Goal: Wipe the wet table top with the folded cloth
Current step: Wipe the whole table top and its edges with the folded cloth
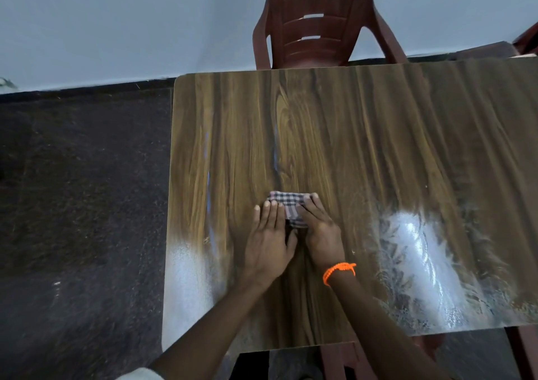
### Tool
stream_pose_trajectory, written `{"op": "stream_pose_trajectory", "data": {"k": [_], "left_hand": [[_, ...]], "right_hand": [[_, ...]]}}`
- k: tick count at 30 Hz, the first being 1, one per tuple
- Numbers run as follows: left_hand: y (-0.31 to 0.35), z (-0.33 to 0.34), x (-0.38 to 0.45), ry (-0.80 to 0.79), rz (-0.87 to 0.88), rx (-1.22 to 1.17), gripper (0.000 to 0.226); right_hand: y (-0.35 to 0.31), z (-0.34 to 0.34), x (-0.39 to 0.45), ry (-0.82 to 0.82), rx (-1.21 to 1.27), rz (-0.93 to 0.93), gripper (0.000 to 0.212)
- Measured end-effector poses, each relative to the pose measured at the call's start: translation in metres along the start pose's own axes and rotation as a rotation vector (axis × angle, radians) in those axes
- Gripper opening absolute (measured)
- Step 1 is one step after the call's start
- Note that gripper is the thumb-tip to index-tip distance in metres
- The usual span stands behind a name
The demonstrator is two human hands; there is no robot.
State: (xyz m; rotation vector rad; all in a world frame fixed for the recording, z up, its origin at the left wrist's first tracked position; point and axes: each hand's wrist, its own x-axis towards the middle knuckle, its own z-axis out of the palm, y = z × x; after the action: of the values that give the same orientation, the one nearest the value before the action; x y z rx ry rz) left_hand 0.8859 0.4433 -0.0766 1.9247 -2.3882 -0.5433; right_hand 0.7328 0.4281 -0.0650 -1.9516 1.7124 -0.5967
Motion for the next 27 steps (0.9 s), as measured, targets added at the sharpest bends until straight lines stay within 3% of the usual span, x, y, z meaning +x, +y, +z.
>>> {"op": "stream_pose_trajectory", "data": {"k": [7, 13, 21, 27], "left_hand": [[-0.029, -0.001, -0.044, 0.006, -0.068, -0.034, 0.071], [0.003, 0.015, -0.078, -0.047, -0.031, -0.082, 0.072], [0.019, -0.010, 0.034, 0.025, 0.058, -0.057, 0.069], [-0.034, -0.028, 0.073, 0.059, -0.032, -0.006, 0.068]], "right_hand": [[-0.028, 0.025, -0.008, -0.097, -0.012, -0.120, 0.046], [-0.003, 0.006, -0.056, -0.128, -0.002, -0.137, 0.046], [0.019, -0.017, 0.027, 0.027, -0.034, 0.096, 0.047], [-0.011, 0.008, 0.092, -0.024, -0.020, -0.013, 0.038]]}}
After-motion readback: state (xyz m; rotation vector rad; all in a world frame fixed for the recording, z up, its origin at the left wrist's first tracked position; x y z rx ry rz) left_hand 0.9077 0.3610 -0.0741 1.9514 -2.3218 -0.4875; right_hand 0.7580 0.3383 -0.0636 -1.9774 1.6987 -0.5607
